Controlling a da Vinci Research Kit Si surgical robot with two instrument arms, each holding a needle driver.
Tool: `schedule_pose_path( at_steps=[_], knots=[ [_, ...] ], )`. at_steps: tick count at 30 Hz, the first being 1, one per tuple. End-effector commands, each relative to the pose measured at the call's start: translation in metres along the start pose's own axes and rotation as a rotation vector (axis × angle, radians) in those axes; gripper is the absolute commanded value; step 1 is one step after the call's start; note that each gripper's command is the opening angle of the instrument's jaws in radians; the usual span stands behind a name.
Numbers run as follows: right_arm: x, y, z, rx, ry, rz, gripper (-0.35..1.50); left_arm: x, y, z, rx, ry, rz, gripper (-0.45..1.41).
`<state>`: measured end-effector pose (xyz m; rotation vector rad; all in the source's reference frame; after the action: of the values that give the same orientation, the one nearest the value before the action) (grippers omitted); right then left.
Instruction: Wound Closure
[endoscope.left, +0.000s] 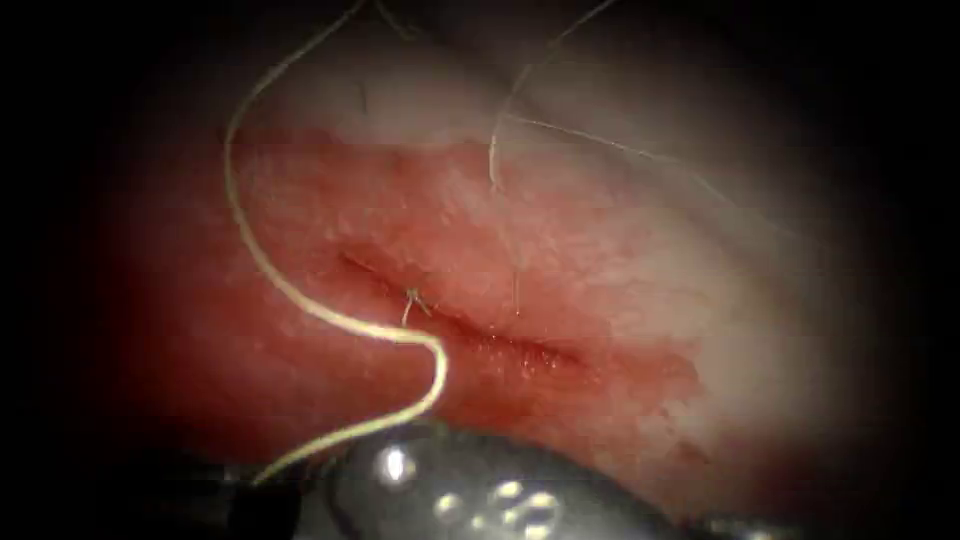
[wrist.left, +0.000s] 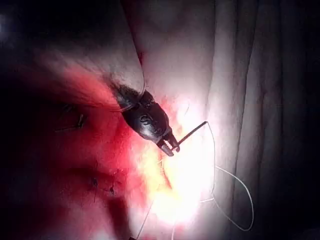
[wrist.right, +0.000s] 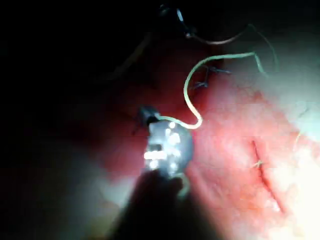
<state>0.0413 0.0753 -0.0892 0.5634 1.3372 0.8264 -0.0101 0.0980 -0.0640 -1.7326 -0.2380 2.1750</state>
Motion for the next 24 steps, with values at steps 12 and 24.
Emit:
schedule_pose_path(
  at_steps=[12,24],
  knots=[
    [-0.0050,-0.0024,-0.0020,0.111,-0.051,-0.115,1.35,-0.0006,0.0000,0.0004,-0.004,0.002,0.000,-0.35],
    [-0.0102,0.0008,-0.0183,0.190,-0.212,-0.368,1.47,-0.0032,0.0018,0.0002,-0.026,-0.021,-0.026,-0.35]
  ],
)
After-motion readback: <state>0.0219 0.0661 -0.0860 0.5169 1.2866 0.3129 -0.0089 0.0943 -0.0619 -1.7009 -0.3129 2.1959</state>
